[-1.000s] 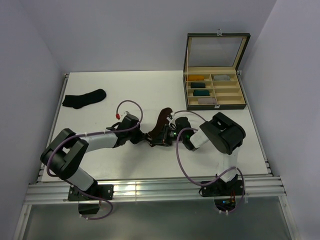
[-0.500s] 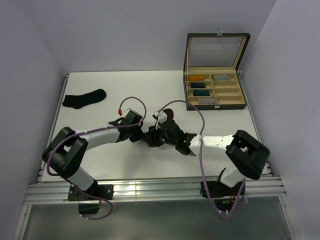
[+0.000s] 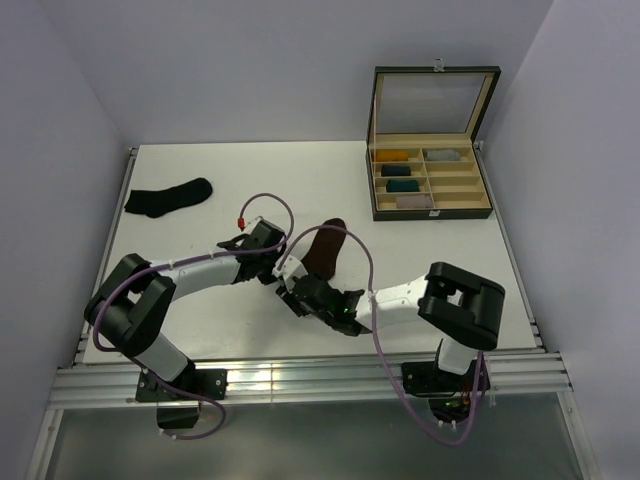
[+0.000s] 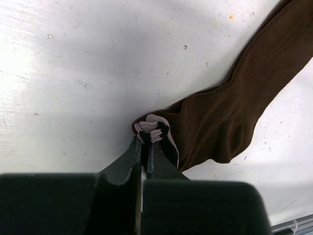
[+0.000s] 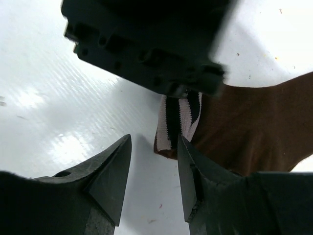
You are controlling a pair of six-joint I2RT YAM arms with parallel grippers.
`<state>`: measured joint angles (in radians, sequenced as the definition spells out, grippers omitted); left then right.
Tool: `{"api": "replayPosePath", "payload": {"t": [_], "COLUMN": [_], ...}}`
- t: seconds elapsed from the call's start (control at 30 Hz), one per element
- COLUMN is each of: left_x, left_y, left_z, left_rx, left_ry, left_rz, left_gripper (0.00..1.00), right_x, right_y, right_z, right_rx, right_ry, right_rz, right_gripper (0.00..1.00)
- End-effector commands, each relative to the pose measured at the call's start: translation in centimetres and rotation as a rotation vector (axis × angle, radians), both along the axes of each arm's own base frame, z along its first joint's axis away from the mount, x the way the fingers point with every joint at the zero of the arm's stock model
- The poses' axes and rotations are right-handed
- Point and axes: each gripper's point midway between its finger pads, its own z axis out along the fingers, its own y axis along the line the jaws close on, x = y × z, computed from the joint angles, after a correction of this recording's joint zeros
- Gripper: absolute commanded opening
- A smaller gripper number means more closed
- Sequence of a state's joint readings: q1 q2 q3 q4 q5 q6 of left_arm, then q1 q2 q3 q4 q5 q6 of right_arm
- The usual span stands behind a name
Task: Roll the socks
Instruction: Roll the sock at the center of the board.
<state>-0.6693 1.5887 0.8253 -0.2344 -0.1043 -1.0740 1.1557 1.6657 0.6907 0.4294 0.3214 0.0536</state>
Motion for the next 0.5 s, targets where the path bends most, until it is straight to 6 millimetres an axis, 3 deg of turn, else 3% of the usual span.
{"api": "replayPosePath", "payload": {"t": [0.0,0.17,0.27,0.43,0.47], "left_x": [0.0,-0.2,-0.3,-0.3,-0.2], "left_y": [-0.5,-0.5,-0.5,-0.4,-0.4], "left_z": [0.1,-0.2,-0.2,0.1,0.3], "left_rx": [0.007,0.004,0.000,-0.016,-0.020], "left_ry": [0.012,0.020,0.021,0.007,-0.001], "left_rz": [-0.033,-0.032,-0.033,-0.017,-0.010], "left_gripper": [0.00,0.00,0.00,0.00,0.00], "right_x": [1.7,2.3,2.3,2.1,2.2], "right_y": [1.4,1.4,1.1,0.0,-0.3], "right_z": [1.6,0.0,-1.2,-2.9,-3.1], "right_rx": [-0.018,-0.083,-0.109,-0.145,-0.146], "right_ry": [-0.134,-0.143,-0.129,-0.082,-0.067], "right_rz": [-0.023,-0.053,-0.066,-0.084,-0.077], "right_gripper": [0.49,0.45,0.37,0.00,0.00]}}
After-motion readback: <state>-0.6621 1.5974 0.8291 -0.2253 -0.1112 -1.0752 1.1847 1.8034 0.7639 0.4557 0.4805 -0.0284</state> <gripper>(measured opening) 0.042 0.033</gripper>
